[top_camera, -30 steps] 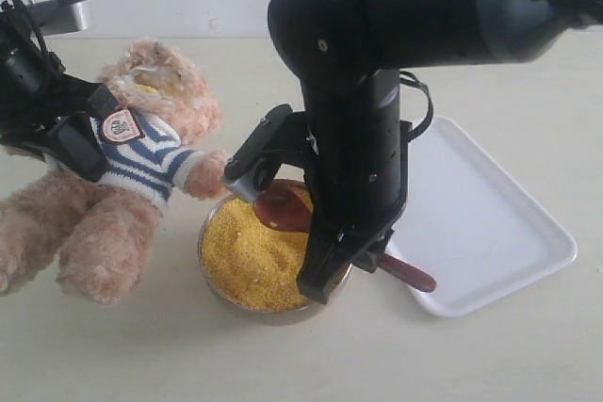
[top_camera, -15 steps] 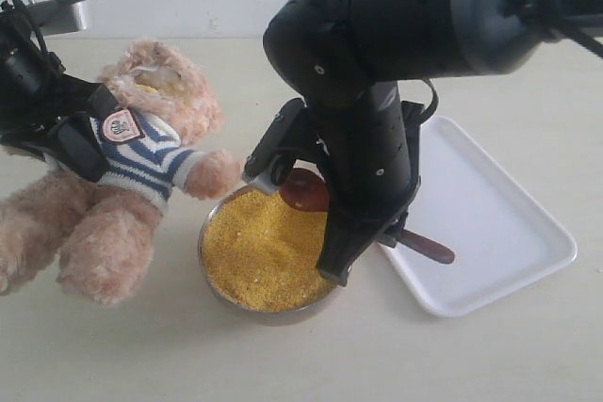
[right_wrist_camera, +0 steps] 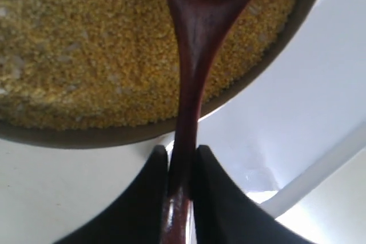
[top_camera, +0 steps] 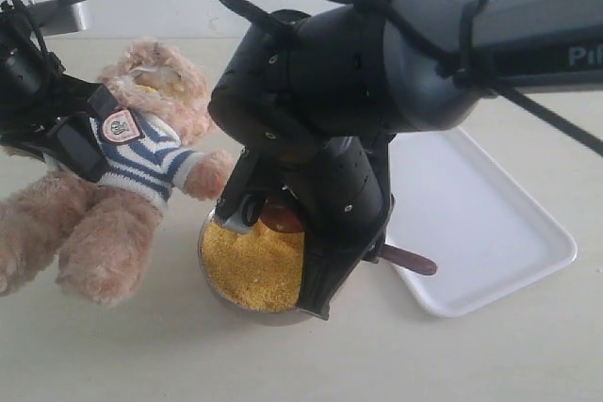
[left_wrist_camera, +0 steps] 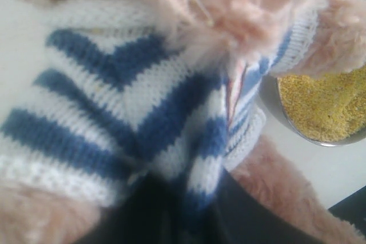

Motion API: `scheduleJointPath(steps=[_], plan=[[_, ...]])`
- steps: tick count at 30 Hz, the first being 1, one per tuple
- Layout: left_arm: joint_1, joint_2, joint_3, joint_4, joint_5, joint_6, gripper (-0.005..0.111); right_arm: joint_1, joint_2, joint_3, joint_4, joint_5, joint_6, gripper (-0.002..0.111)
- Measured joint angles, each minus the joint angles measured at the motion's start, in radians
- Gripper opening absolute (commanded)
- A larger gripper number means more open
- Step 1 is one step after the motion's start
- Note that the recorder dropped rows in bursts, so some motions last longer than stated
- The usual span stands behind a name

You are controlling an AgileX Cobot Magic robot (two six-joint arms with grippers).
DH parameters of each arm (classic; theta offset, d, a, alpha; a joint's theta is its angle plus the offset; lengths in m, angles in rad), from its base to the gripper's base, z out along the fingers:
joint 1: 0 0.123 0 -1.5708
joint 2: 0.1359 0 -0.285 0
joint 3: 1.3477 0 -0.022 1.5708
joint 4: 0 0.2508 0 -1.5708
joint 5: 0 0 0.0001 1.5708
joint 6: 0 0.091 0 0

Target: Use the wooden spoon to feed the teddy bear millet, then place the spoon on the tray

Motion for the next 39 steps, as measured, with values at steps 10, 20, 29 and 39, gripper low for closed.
scheduleJointPath(steps=[10, 20, 29, 39], plan=[[0.000, 0.000, 0.000, 0.000, 0.000, 0.000, 0.004, 0.010, 0.001, 0.000, -0.010, 0.000, 0.019, 0.000], [0.000, 0.000, 0.000, 0.000, 0.000, 0.000, 0.004, 0.012, 0.001, 0.063, -0.027, -0.002, 0.052, 0.000], [0.000, 0.000, 0.000, 0.000, 0.000, 0.000, 0.004, 0.012, -0.048, 0.067, -0.018, 0.000, 0.054, 0.000], [0.000, 0.000, 0.000, 0.000, 0.000, 0.000, 0.004, 0.100, -0.048, 0.066, -0.085, 0.000, 0.073, 0.000]])
